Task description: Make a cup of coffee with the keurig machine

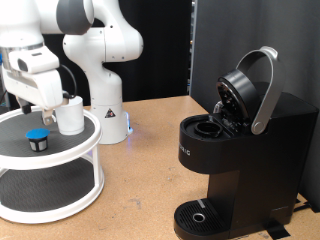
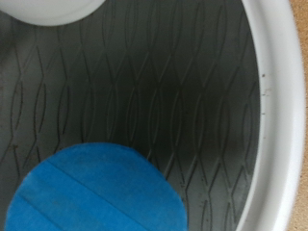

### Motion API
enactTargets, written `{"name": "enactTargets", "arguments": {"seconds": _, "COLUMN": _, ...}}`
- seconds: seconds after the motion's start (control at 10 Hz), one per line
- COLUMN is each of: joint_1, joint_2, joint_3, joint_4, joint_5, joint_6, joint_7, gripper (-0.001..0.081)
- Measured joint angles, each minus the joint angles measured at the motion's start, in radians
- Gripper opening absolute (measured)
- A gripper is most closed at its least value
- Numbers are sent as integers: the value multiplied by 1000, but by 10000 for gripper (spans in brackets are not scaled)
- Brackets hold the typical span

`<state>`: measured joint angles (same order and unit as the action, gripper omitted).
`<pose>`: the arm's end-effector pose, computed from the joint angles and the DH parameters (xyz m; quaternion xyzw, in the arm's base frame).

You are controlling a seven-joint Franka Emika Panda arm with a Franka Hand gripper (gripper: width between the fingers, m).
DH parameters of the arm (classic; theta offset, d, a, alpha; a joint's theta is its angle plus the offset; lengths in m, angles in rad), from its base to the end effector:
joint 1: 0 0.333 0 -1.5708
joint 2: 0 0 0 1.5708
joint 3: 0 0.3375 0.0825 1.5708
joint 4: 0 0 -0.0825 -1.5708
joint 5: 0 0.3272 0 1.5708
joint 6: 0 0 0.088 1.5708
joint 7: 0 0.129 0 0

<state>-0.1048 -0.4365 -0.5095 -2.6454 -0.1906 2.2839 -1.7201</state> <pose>0.2784 -0.2067 0.4034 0.8057 0.5912 0.0359 0.0045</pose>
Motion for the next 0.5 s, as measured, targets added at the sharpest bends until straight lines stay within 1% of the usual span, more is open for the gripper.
{"name": "enactTargets", "arguments": {"seconds": 0.3, "joint_1": 0, "joint_2": 41, "joint_3": -15, "joint_4": -31, "joint_5": 0, "joint_6": 74, "joint_7": -19, "gripper": 806}}
{"name": "enactTargets", "arguments": {"seconds": 0.5, "joint_1": 1, "joint_2": 67, "joint_3": -15, "joint_4": -42, "joint_5": 2, "joint_6": 105, "joint_7": -19, "gripper": 806}}
